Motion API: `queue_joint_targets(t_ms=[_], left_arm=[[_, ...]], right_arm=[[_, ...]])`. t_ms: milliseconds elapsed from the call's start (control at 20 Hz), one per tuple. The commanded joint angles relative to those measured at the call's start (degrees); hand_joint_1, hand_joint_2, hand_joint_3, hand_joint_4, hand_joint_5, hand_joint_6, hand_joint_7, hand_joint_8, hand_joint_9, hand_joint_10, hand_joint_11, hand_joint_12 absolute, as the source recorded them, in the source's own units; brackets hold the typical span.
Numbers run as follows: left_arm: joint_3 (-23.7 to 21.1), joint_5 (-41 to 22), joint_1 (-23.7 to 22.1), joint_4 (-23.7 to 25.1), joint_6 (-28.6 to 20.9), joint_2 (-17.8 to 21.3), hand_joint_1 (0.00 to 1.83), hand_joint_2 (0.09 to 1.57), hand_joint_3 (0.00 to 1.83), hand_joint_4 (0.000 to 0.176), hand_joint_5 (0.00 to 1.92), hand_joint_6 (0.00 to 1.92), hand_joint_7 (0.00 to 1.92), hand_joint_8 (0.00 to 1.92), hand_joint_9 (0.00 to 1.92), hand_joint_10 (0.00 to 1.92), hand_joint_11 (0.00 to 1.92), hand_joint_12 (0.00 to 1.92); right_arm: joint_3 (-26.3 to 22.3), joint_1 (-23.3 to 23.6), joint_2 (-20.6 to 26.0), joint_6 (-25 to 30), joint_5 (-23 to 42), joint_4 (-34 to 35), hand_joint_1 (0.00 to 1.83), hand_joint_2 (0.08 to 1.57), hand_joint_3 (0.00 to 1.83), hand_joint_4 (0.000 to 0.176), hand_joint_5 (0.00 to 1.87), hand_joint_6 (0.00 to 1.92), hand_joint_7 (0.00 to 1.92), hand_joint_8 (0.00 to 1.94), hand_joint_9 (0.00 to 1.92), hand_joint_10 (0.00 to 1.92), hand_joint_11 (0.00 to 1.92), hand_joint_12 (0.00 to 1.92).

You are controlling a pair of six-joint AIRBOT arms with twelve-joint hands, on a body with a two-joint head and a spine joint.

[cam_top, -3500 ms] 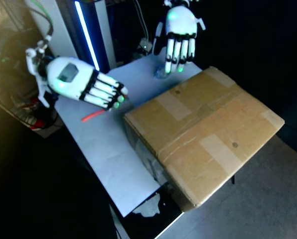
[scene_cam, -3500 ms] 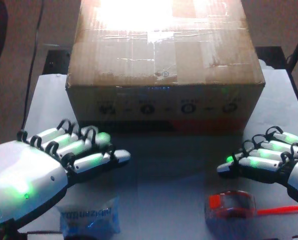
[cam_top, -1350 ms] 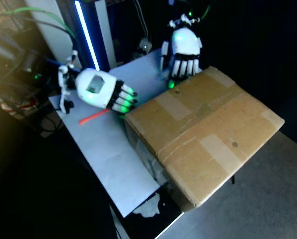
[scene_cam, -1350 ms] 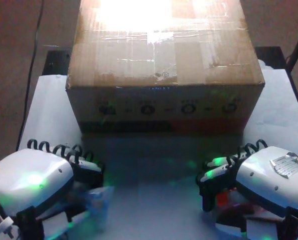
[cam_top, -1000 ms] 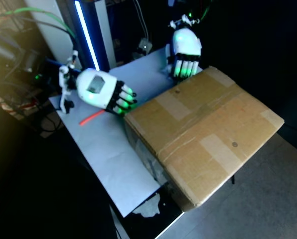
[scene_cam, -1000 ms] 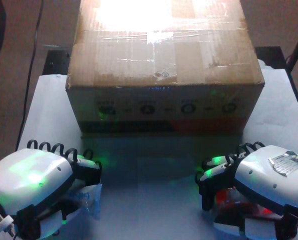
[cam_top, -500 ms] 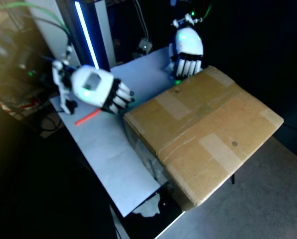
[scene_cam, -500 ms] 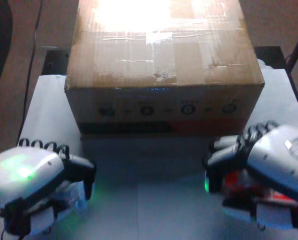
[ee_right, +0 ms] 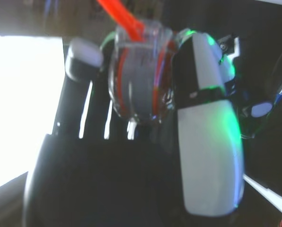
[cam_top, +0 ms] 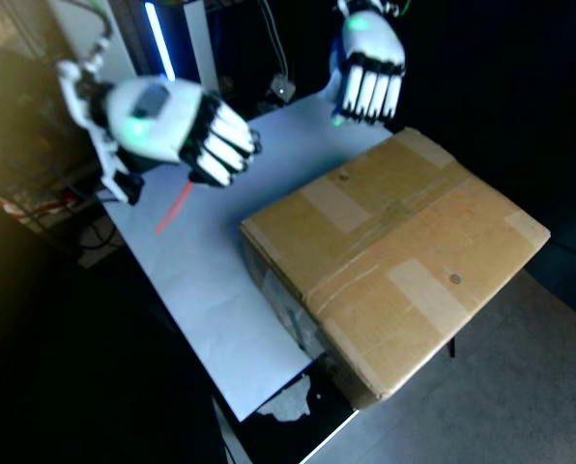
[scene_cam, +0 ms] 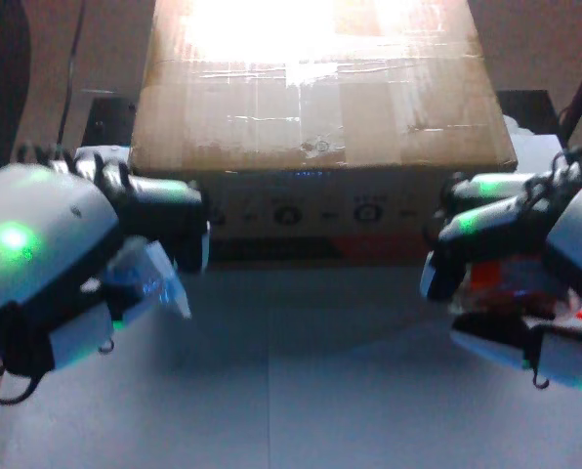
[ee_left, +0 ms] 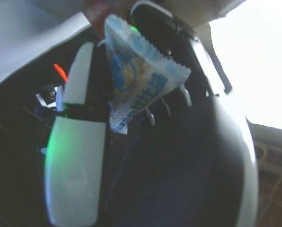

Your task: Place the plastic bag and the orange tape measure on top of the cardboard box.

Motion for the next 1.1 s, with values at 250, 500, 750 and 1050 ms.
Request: queue_joint_targets(t_ms=[250,500,750,1050], left_arm=[[1.0,8.2,-7.3,6.6,0.1,0.2,1.35,1.20,0.00,0.000,0.74,1.22,0.77,1.29,0.81,1.41,0.61,1.45],[2.9,8.5,-13.7,6.6,1.3,-0.6,1.25,1.15,0.00,0.000,0.91,0.87,0.94,1.28,1.04,1.00,0.94,1.45],[6.8,8.6,-20.3,6.6,3.5,-4.1,1.34,1.24,0.00,0.000,0.74,0.94,0.69,1.50,0.70,1.61,0.57,1.72],[13.8,3.4,-27.3,6.6,3.5,-9.7,1.38,1.11,0.00,0.000,0.88,0.86,1.02,1.00,1.00,1.23,0.88,1.42]], right_arm=[[-0.1,3.1,2.3,0.1,-13.2,-2.2,1.24,1.19,0.00,0.000,0.96,0.77,0.76,1.62,1.21,1.92,1.38,1.92],[1.3,7.9,3.3,-4.6,-15.4,-2.2,1.24,1.19,0.00,0.000,0.97,0.76,0.75,1.63,1.21,1.92,1.38,1.92],[4.6,15.1,1.1,-7.8,-15.5,-2.2,1.24,1.19,0.00,0.000,0.97,0.77,0.74,1.63,1.21,1.92,1.37,1.92],[13.6,21.0,-6.7,-7.8,-14.0,-2.0,1.24,1.19,0.00,0.000,0.94,0.81,0.77,1.62,1.21,1.92,1.38,1.92]])
